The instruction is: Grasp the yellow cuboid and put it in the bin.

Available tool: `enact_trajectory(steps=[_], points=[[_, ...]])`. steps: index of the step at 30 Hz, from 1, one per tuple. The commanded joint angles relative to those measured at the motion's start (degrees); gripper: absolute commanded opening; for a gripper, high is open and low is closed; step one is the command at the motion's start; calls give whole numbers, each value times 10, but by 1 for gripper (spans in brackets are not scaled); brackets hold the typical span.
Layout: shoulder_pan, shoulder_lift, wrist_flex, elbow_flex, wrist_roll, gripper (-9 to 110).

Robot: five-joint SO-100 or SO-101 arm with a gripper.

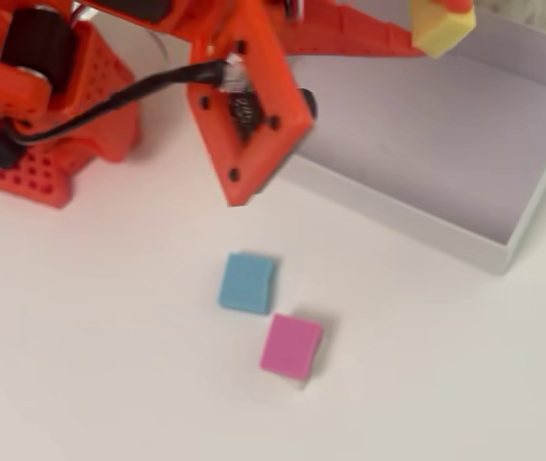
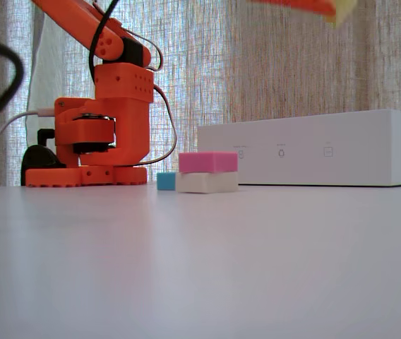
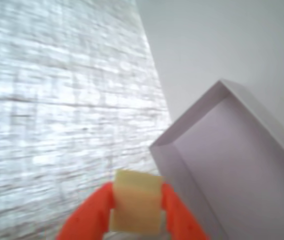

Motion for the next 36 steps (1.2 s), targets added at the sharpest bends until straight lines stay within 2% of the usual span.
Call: enact_trajectory(steps=[1, 3, 7, 10, 16, 22, 25, 28, 36], points=[[-12, -45, -19, 11, -8, -5], [-9, -73, -36, 33, -9, 2], [-10, -82, -43, 65, -6, 40], [-3, -72, -59, 69, -8, 50], [51, -20, -157, 69, -11, 50], [244, 130, -390, 149, -6, 37], [316, 220, -400, 194, -4, 35], [360, 308, -301, 229, -4, 30], [446, 429, 72, 315, 27, 22]])
